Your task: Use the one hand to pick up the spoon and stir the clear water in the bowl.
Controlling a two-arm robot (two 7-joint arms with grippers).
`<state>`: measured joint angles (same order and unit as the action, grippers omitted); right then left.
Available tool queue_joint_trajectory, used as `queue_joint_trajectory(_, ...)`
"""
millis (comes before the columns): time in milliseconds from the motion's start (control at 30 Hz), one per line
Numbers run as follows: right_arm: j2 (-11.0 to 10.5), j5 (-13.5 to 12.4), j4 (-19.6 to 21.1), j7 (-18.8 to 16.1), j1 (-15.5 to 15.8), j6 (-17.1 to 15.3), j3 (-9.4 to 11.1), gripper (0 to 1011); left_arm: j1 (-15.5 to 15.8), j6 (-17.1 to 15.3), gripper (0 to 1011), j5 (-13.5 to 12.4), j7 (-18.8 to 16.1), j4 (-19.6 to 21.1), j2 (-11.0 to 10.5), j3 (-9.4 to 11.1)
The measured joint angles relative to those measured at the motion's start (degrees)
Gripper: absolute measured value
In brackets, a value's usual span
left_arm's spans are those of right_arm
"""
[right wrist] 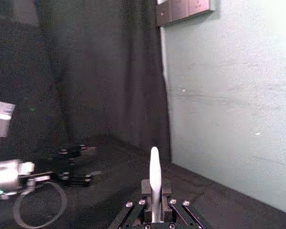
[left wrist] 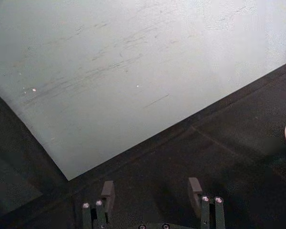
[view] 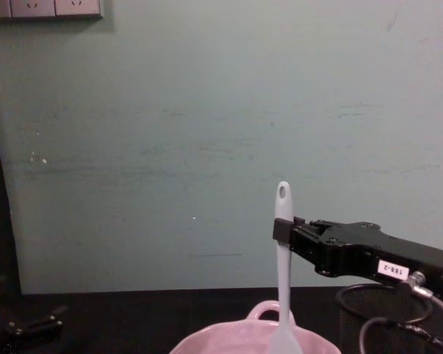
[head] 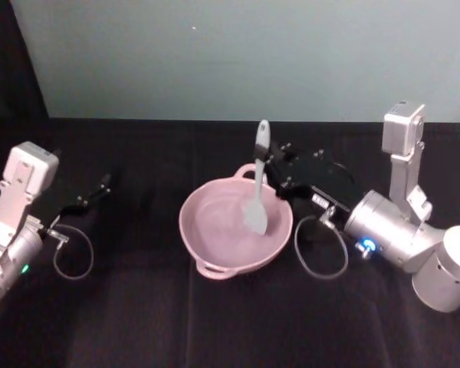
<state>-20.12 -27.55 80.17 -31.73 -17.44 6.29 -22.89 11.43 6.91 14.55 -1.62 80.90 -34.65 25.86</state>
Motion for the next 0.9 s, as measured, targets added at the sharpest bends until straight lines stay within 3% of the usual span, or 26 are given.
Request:
queue_joint_trajectory(167,0.03,-3.37,2.59,-1.24,1.22,-3.84,-1.44,121,0.0,0.0,1011,0.0,0.0,0.0,0.0,0.0)
queue_joint_trajectory(367,1.97,-4.28,0.6,-1.48,-0.4,-4.76,-3.65,121,0.0,0.0,1011,0.0,0.0,0.0,0.0,0.0)
queue_joint_trajectory(600,5.55,-1.7,-6.34,-0.2,-4.18,0.98,-5.29,121,0.0,0.0,1011,0.0,0.0,0.0,0.0,0.0)
queue_joint_trajectory(800,7.98,1.97,-11.43,2.81,-6.48,6.46,-4.47,121,0.0,0.0,1011,0.0,0.0,0.0,0.0,0.0)
queue_joint_trajectory(900,7.97,4.07,-12.6,4.27,-7.0,8.0,-3.87,122,0.0,0.0,1011,0.0,0.0,0.0,0.0,0.0)
